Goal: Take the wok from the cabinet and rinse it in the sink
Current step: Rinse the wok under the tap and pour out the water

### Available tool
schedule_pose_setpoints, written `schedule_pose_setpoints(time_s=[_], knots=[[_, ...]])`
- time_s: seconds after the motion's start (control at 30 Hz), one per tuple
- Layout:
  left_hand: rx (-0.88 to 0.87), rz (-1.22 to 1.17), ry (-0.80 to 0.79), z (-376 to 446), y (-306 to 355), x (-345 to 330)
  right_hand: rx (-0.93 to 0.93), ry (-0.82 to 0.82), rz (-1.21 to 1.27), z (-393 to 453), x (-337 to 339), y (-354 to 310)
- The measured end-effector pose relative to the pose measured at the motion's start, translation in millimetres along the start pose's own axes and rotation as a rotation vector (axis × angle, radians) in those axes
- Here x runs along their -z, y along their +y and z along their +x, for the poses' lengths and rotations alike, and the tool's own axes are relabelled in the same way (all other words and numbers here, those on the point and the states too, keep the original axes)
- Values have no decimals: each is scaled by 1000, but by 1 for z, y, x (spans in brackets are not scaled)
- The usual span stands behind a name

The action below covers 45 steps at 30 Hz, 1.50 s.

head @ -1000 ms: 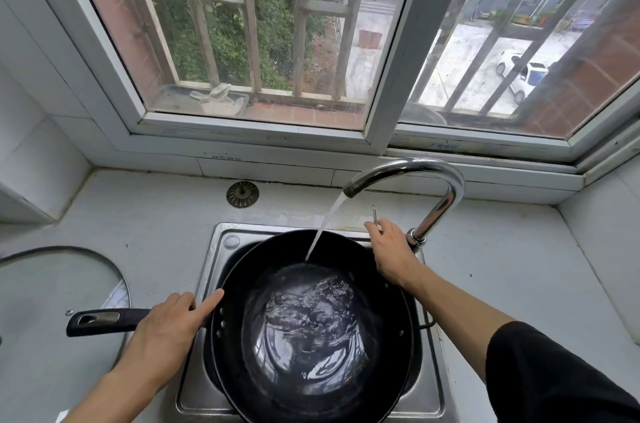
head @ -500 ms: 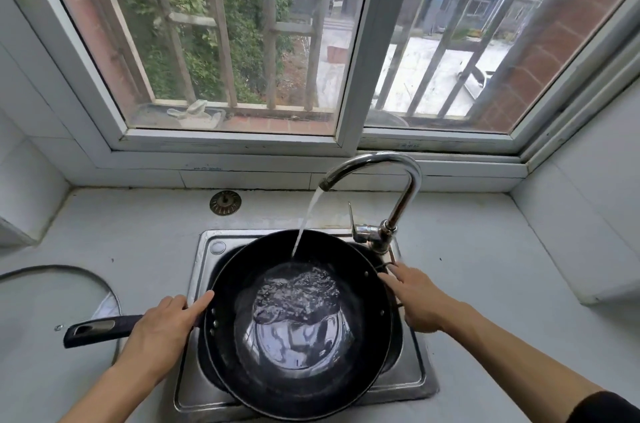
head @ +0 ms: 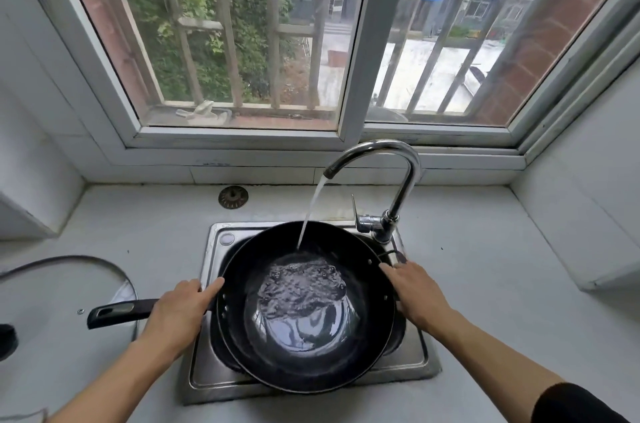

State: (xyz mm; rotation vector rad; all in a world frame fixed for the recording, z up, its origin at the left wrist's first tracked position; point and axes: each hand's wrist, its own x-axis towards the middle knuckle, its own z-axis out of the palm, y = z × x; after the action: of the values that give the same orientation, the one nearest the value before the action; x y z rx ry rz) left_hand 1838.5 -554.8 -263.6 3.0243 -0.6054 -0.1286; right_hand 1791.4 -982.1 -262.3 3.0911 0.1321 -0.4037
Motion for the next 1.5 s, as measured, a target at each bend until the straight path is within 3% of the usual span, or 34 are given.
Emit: schedule_pose_setpoints(time_s=[0.27, 0.37, 0.63, 1.0, 1.5], knots=[[56, -23, -160, 6, -9, -13, 60, 20, -69, 2, -10, 16], [48, -34, -151, 7, -10, -14, 68, 82, -146, 3, -5, 12], [-30, 14, -105, 7, -9, -14, 137, 64, -225, 6, 2, 15], [-75, -45, -108, -4, -5, -36, 145, 24, -180, 9, 14, 26], [-44, -126, -74, 4, -3, -31, 167, 196, -204, -21, 64, 32]])
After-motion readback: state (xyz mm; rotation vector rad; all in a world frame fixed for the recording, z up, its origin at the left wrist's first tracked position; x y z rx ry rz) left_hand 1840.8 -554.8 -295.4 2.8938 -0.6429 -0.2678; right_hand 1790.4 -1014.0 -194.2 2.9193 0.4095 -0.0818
